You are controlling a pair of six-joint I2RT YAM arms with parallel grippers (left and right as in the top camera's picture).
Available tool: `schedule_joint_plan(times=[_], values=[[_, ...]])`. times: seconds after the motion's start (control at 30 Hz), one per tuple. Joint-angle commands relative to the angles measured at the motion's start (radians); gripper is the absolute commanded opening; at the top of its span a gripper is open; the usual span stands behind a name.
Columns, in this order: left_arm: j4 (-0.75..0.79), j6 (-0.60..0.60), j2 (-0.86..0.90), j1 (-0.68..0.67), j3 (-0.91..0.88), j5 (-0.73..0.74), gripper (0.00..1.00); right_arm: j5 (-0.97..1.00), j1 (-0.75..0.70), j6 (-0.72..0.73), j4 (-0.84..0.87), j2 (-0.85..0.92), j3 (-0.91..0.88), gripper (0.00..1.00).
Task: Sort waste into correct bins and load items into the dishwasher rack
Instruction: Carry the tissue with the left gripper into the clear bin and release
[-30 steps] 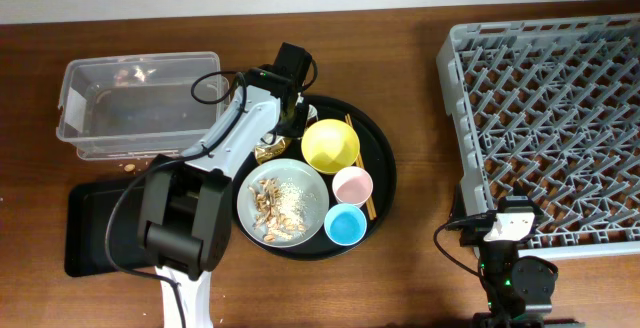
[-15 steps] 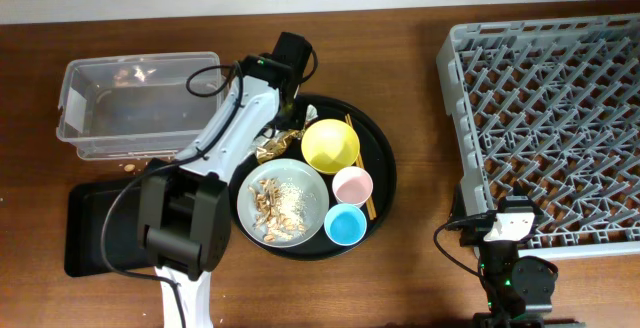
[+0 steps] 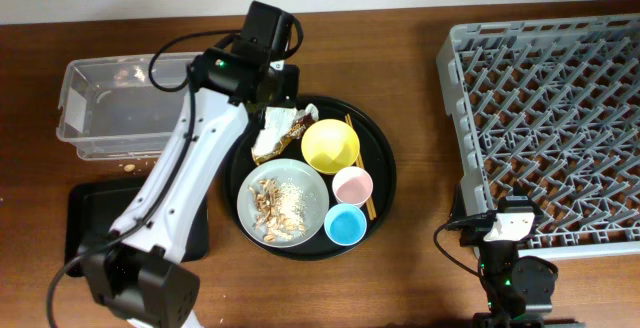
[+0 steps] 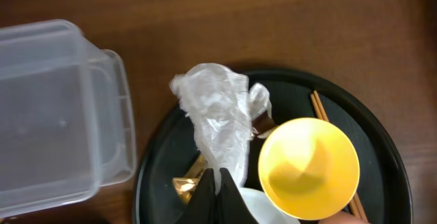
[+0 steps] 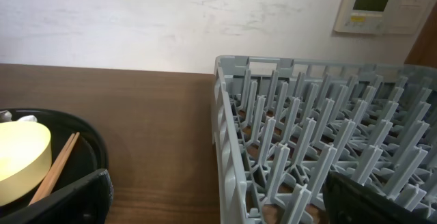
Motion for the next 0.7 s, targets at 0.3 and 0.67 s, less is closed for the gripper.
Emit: schedule_joint_plan(times=[0.3,0.67], values=[[0.158,-0.220,-0.079,0.203,0.014,-0.216,0.01,0.005,-0.005,-0.003,-0.003,-0.006,-0.008,0.99],[0.070,-0.600,-0.063,0.480,-0.003,-0.208,0.01,0.005,-0.005,-0.003,-0.003,-0.006,-0.008,0.99]])
